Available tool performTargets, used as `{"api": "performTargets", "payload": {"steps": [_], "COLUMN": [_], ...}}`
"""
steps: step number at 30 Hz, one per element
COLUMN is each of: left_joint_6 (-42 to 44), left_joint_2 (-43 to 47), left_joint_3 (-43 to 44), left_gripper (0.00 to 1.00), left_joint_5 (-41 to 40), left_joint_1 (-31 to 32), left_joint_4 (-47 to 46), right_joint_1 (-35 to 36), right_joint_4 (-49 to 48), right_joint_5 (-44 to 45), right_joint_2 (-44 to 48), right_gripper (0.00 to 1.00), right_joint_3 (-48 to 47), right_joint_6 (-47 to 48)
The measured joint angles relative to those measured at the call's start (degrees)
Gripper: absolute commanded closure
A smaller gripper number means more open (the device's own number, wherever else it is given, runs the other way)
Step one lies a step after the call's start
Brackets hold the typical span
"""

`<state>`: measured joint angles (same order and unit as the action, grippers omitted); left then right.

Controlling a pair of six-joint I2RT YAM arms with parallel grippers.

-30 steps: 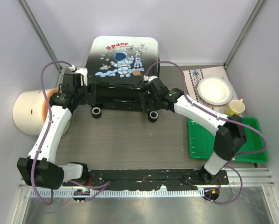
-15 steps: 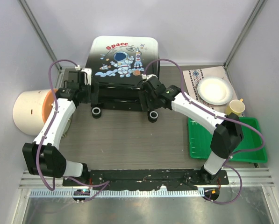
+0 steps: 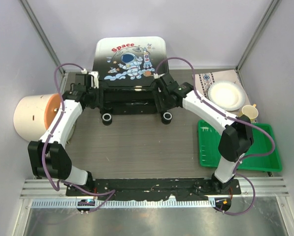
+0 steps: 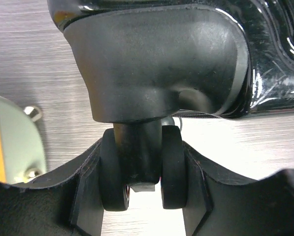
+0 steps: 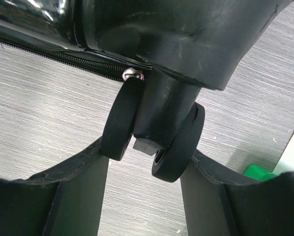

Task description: Open, take out, and arrange the luggage

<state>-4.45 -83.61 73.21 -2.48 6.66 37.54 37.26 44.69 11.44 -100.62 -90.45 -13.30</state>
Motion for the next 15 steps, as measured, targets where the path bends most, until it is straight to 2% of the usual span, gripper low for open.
{"api": "performTargets", "payload": {"steps": [1,2,3,4,6,8,10,15], "left_joint_6": [-1.2,-2.6,-4.3,-6.2,-9.6,-13.6,-16.5,-22.4], "left_joint_2": [0.0,0.0,0.0,0.0,0.0,0.0,0.0,-0.1], "left_joint_3": [0.0,0.2,0.4,0.6,0.9,1.6,2.1,3.5], "left_gripper": [1.0,1.0,1.0,1.0,1.0,1.0,1.0,1.0], "left_joint_5": [0.9,1.8,2.6,3.6,5.1,6.4,7.3,9.2], "left_joint_1": [0.0,0.0,0.0,0.0,0.0,0.0,0.0,0.6], "left_joint_4": [0.1,0.3,0.5,0.9,1.5,2.6,4.3,7.8], "right_joint_1": [-0.6,-1.2,-1.9,-2.5,-3.8,-4.9,-6.7,-12.7], "right_joint_4": [0.6,1.1,1.3,1.3,1.3,0.1,-9.2,-30.4], "right_joint_5": [-0.7,-1.4,-2.6,-3.4,-5.9,-6.8,-6.6,-9.4], "right_joint_2": [-0.3,-0.5,-0.5,-0.5,-0.2,0.6,3.2,21.5], "right_gripper": [0.99,0.88,0.72,0.44,0.29,0.24,0.24,0.27], "right_joint_3": [-0.6,-1.1,-1.4,-1.4,-1.4,-0.9,2.4,23.8], "right_joint_6": [0.6,1.4,2.4,3.0,3.9,4.7,5.7,6.3]}}
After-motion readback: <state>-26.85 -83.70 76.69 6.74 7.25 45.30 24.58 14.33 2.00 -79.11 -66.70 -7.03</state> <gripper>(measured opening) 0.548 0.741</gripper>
